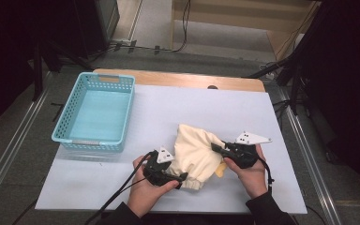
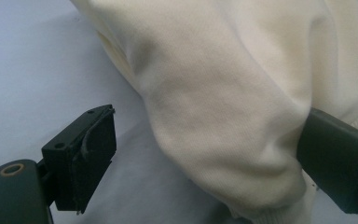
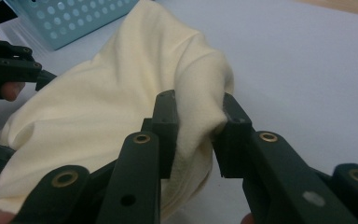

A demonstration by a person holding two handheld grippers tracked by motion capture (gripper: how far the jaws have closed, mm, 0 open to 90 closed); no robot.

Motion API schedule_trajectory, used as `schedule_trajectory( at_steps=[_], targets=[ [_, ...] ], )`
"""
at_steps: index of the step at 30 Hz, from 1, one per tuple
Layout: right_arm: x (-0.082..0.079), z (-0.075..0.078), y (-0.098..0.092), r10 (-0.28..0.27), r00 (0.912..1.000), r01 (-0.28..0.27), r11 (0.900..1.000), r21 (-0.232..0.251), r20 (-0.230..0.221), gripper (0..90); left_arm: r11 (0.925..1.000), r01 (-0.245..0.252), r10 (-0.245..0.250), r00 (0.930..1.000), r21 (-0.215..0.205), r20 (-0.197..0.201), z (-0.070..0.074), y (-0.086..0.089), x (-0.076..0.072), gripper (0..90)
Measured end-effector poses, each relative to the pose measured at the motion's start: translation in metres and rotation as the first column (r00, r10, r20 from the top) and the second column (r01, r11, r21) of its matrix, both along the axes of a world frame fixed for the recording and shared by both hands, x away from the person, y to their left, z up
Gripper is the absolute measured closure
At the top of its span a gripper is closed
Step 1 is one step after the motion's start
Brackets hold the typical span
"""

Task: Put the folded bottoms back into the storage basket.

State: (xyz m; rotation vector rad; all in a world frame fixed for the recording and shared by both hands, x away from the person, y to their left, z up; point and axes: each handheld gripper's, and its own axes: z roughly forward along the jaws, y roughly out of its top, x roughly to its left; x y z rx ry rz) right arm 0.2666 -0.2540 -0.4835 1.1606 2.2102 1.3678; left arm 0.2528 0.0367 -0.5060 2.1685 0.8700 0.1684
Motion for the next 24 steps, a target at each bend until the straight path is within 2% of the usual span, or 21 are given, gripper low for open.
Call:
schedule_trajectory(
  at_steps=[3,6,7,14,16,19,24],
  targets=[
    [-0.0012,0.0003,0.0001,-0.003,1.0,0.003,1.0,-0.002,0.007,70.7,1.0,-0.005,0.005,1.0,-0.001,-0.007,-0.0024,-0.0009,0.0003,8.5],
    [-0.0019,0.0011,0.0005,0.002,0.9998,-0.002,1.0,-0.012,0.018,70.7,0.9999,-0.011,0.011,0.9985,-0.008,-0.053,-0.005,-0.0002,0.0043,5.0],
    [-0.0019,0.0012,0.0009,0.005,0.9998,-0.005,1.0,-0.015,0.021,70.7,0.9999,-0.009,0.009,0.9984,-0.009,-0.055,-0.0052,-0.0003,0.0049,3.9],
    [-0.0009,0.0003,0.0002,0.002,0.9997,-0.002,1.0,-0.014,0.025,70.7,0.9999,0.013,-0.014,0.9985,-0.003,-0.053,-0.0049,-0.0028,0.0034,4.0],
    [-0.0018,0.0008,0.0002,0.001,0.9997,0.0,1.0,-0.014,0.026,70.7,0.9996,0.018,-0.02,0.9984,-0.023,-0.052,-0.0035,-0.0034,0.0009,5.6],
    [-0.0022,0.0011,-0.001,-0.001,0.9996,0.002,1.0,-0.017,0.028,70.7,0.9993,0.025,-0.026,0.9993,-0.027,-0.028,-0.001,-0.0074,-0.0023,4.7],
    [-0.0016,-0.001,-0.003,-0.006,0.9997,0.006,1.0,-0.016,0.024,70.7,0.9967,0.041,-0.043,0.9987,-0.07,-0.028,-0.0002,-0.0096,-0.0031,4.0]
  ],
)
